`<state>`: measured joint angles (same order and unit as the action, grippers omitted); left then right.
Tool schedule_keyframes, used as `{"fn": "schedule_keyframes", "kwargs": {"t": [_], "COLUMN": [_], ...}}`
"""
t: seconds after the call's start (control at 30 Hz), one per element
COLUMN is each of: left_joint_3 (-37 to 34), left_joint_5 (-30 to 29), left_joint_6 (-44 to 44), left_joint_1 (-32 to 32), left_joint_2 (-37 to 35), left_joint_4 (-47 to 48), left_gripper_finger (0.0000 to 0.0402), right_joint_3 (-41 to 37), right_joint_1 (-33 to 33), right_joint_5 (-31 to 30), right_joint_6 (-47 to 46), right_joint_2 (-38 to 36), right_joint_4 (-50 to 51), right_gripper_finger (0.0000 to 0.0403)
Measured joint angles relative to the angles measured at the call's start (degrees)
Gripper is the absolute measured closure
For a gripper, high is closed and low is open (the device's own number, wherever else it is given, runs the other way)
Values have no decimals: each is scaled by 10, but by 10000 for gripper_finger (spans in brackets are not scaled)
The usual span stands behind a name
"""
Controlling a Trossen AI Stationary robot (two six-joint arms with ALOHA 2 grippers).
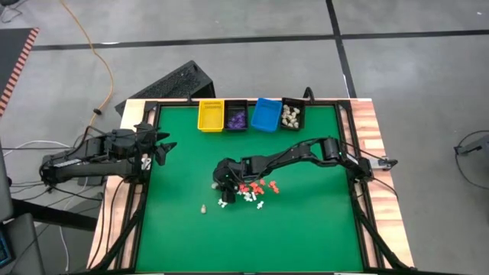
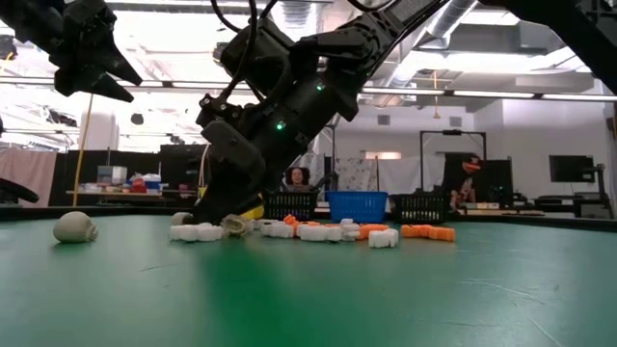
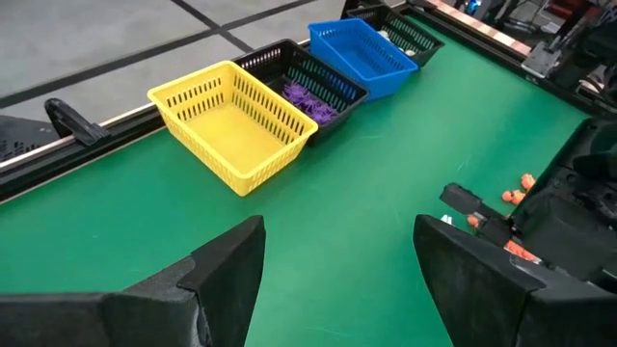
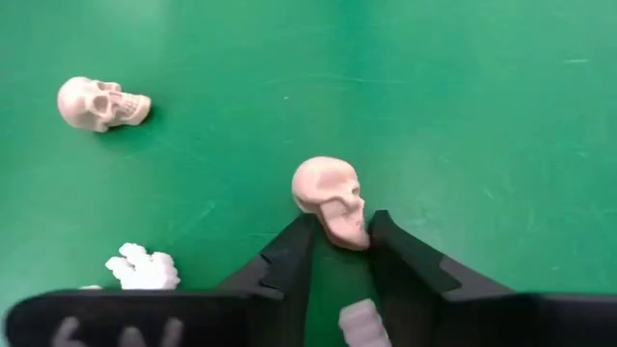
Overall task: Sort Halloween decoration
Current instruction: Put the white skull toy into the right black basket
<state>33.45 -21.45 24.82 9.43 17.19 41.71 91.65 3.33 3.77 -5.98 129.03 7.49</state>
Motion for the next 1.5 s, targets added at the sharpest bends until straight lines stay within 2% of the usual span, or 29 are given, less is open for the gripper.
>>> {"fn": "schedule_keyframes", "kwargs": {"t": [0.3, 0.6, 0.73, 0.83, 0.93, 1.13, 1.27, 1.37, 1.5], "left_joint_3": [0, 0, 0, 0, 0, 0, 0, 0, 0], "left_joint_5": [0, 1, 1, 3, 5, 6, 14, 17, 17], "left_joint_6": [1, 3, 3, 3, 3, 3, 4, 5, 5], "left_joint_1": [0, 0, 0, 0, 0, 0, 0, 0, 0], "left_joint_2": [0, 0, 0, 0, 0, 0, 0, 0, 0], "left_joint_4": [0, 0, 0, 0, 1, 1, 1, 2, 2], "left_gripper_finger": [145, 145, 145, 145, 145, 145, 145, 145, 145], "right_joint_3": [-1, -1, -2, 0, 3, 6, 6, 5, 6], "right_joint_1": [1, 1, -1, -1, 3, 18, 19, 19, 22], "right_joint_5": [1, -5, -9, -9, -9, -23, -35, -40, -40], "right_joint_6": [-20, -54, -61, -74, -72, -17, -25, -26, -15], "right_joint_2": [0, -7, -19, -31, -44, -37, -22, -19, -5], "right_joint_4": [-2, -2, 5, 1, -11, -129, -142, -134, -148], "right_gripper_finger": [340, 380, 385, 364, 323, 231, 174, 153, 150]}}
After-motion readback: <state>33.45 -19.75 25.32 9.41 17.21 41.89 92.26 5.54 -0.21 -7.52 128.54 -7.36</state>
